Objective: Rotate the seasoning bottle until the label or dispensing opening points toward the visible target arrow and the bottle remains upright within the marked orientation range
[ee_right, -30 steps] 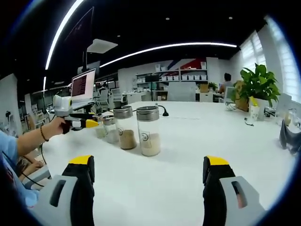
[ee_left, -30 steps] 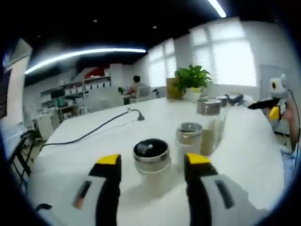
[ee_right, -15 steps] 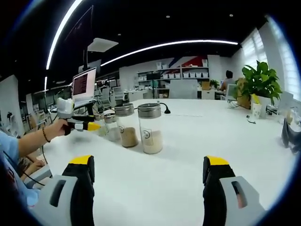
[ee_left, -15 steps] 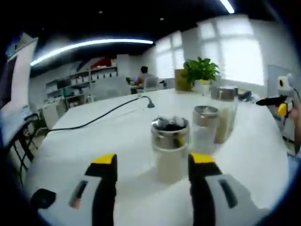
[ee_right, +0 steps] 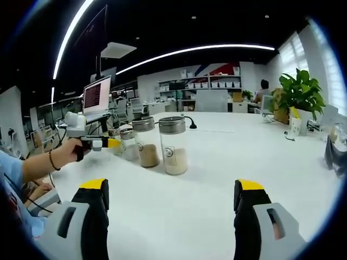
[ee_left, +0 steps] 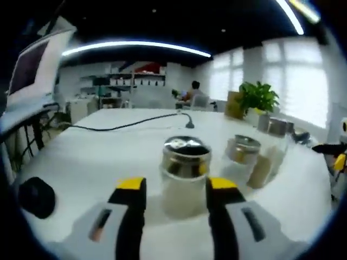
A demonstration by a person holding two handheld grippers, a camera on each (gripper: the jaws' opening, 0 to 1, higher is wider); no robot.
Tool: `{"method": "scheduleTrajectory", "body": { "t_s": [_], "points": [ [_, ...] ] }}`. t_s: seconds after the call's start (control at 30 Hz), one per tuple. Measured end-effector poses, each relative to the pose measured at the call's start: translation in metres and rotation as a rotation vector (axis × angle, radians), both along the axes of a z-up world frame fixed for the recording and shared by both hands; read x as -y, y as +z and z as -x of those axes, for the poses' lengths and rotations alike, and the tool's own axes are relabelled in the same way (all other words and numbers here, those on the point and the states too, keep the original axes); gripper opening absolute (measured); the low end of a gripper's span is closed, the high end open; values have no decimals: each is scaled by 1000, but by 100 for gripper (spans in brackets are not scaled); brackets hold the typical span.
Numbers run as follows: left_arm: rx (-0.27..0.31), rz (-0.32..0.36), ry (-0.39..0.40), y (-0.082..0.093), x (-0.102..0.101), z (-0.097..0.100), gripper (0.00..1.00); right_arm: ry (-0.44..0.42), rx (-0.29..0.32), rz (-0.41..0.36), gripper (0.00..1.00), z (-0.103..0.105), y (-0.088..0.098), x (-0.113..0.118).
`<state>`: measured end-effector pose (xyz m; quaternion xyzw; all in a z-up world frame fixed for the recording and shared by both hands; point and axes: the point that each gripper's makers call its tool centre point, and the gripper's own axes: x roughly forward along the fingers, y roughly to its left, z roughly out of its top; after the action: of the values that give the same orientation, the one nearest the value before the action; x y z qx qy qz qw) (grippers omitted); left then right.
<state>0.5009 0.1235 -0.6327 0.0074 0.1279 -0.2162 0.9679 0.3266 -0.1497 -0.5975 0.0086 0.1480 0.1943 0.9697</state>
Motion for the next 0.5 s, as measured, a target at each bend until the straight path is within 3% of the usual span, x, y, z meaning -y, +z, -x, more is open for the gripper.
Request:
{"method": "scheduleTrajectory", "body": {
  "t_s": [0.07, 0.13, 0.17, 0.23, 0.3, 0.33, 0.37, 0.4, 0.5],
  "points": [
    [11, 2, 8, 3, 3, 1, 49, 2, 1, -2, 99, 0, 0, -1],
    [36, 70, -10, 11, 12, 0, 53, 1, -4, -2, 99, 0, -1, 0],
    [31, 55, -5, 10, 12, -1, 54, -1, -5, 3, 99, 0, -2, 0],
    [47, 11, 19, 9, 10, -5, 51, -4, -5, 10, 99, 0, -2, 1],
    [47, 13, 23, 7, 12, -7, 50, -7, 2, 11, 99, 0, 0, 2],
    [31, 18, 28, 4, 11, -7, 47, -8, 3, 12, 99, 0, 0, 2],
    [8, 32, 30, 0, 11, -7, 36, -10, 1, 14, 99, 0, 0, 3],
    [44, 57, -26, 5, 22, -7, 36, -10, -1, 15, 99, 0, -1, 3],
    [51, 25, 18, 1, 9, -2, 36, -7, -12, 11, 99, 1, -4, 3]
  ]
}}
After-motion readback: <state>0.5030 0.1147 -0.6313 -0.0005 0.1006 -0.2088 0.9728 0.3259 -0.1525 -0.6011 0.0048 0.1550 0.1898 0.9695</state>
